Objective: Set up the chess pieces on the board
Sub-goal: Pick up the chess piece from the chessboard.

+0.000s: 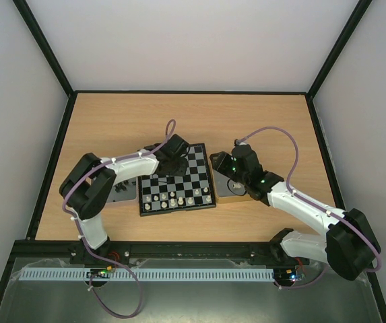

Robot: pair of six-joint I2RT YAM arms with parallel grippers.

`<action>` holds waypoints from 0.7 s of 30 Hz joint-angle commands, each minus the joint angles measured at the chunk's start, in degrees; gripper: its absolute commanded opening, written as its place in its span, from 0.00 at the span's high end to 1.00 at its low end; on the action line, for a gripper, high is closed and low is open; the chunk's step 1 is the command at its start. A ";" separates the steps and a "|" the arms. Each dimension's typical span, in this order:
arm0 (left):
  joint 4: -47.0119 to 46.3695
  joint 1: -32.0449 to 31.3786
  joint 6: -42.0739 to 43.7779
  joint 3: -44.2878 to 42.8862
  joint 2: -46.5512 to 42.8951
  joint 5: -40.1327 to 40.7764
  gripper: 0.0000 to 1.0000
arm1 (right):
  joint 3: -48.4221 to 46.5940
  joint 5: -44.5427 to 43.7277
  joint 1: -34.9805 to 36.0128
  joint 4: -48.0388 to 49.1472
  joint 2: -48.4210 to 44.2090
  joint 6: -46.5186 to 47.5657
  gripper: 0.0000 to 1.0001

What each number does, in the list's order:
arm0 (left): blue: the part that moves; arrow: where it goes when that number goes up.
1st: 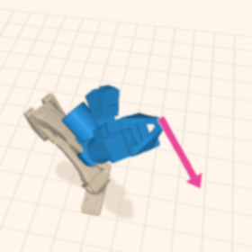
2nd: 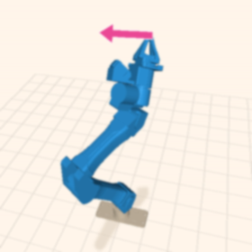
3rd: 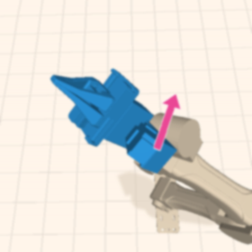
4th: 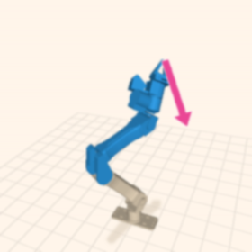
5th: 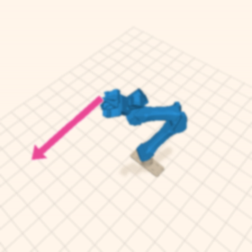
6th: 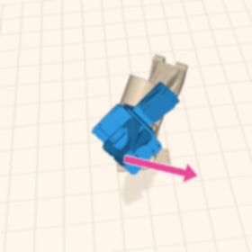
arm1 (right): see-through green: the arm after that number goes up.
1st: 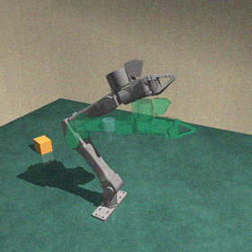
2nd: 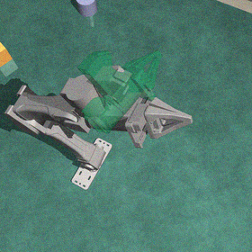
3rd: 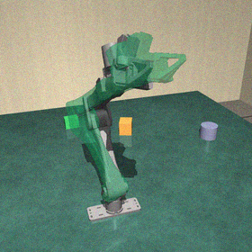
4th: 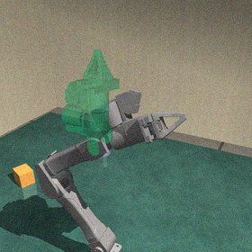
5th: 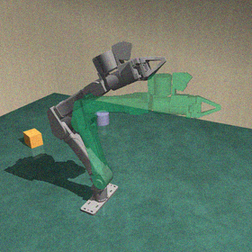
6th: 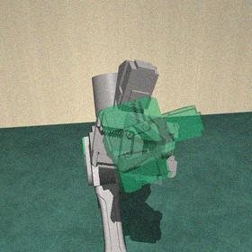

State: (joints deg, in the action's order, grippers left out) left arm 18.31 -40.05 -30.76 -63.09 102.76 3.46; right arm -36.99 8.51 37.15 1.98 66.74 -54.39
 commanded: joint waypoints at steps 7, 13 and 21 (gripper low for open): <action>0.60 0.33 1.60 -1.13 0.79 1.17 0.88 | 0.96 -1.55 0.30 -0.66 -0.54 0.50 0.62; 1.66 -0.78 2.32 0.23 -2.95 1.37 0.91 | 1.09 -1.48 0.29 -0.42 -0.41 0.51 0.62; 6.73 -6.06 0.94 3.51 -7.68 1.75 0.90 | 1.13 -0.90 0.24 0.13 0.27 0.25 0.62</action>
State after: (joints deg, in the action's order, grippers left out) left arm 20.47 -43.79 -29.34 -61.47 98.10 4.78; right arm -36.67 8.56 37.15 1.98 66.74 -54.39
